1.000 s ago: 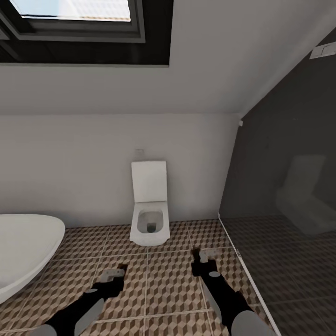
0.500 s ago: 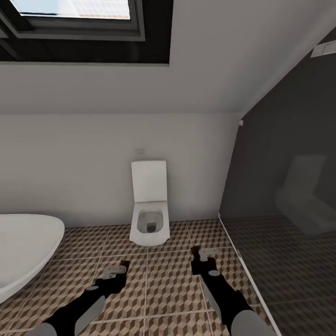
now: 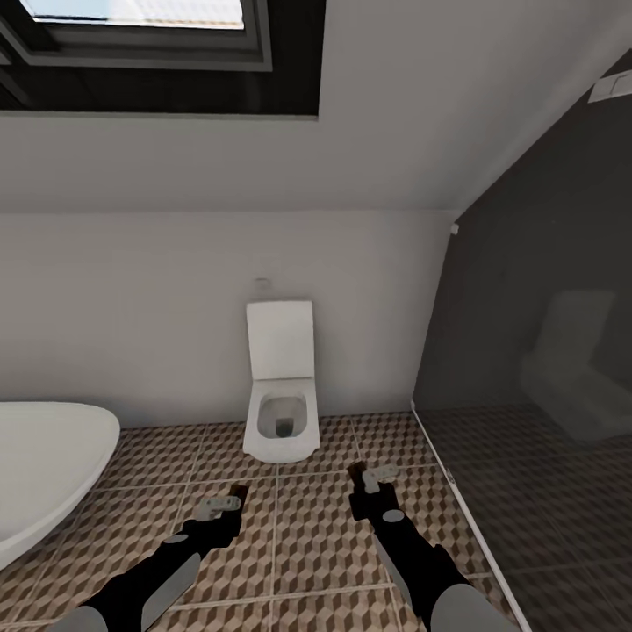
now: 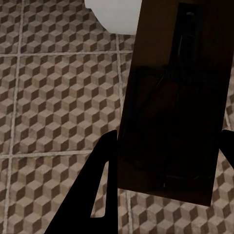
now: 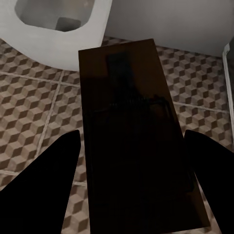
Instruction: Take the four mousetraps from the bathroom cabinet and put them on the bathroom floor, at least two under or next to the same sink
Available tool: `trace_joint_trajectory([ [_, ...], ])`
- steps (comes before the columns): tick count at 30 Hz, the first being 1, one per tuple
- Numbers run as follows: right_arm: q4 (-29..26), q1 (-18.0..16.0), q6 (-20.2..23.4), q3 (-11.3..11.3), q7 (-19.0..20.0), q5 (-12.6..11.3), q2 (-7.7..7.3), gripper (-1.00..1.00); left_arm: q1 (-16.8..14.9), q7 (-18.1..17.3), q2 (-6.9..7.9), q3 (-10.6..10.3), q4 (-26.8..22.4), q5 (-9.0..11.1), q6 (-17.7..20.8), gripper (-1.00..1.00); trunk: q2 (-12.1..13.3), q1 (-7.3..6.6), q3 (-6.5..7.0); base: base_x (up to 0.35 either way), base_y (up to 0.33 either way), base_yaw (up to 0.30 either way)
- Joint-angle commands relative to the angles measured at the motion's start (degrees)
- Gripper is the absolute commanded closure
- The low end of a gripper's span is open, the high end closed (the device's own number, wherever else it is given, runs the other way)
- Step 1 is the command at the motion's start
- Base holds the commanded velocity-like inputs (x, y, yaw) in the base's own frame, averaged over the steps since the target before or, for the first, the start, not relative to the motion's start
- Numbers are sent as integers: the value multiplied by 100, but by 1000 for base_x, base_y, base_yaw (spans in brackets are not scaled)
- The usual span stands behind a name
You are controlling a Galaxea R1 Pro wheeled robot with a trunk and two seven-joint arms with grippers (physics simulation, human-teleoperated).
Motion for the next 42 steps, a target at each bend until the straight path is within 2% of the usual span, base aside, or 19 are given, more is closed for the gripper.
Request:
trace_joint_trajectory([
  [1,-10,-4,51,26,-25,60,-2,100,-8,69,8,-43,-17,31,14,100,-52,25,-29,0,0,0],
  [33,66,-4,91,13,-16,61,-7,100,-8,43,28,-50,-45,18,5,100,-1335,728,-604,0,0,0],
  [37,88,-4,231,7,-27,67,-6,100,-8,36,143,-44,-190,22,9,100,-1496,816,-675,0,0,0],
  [42,92,-4,354,5,-30,64,-3,100,-8,34,202,-44,-369,23,13,100,-1696,925,-765,0,0,0],
])
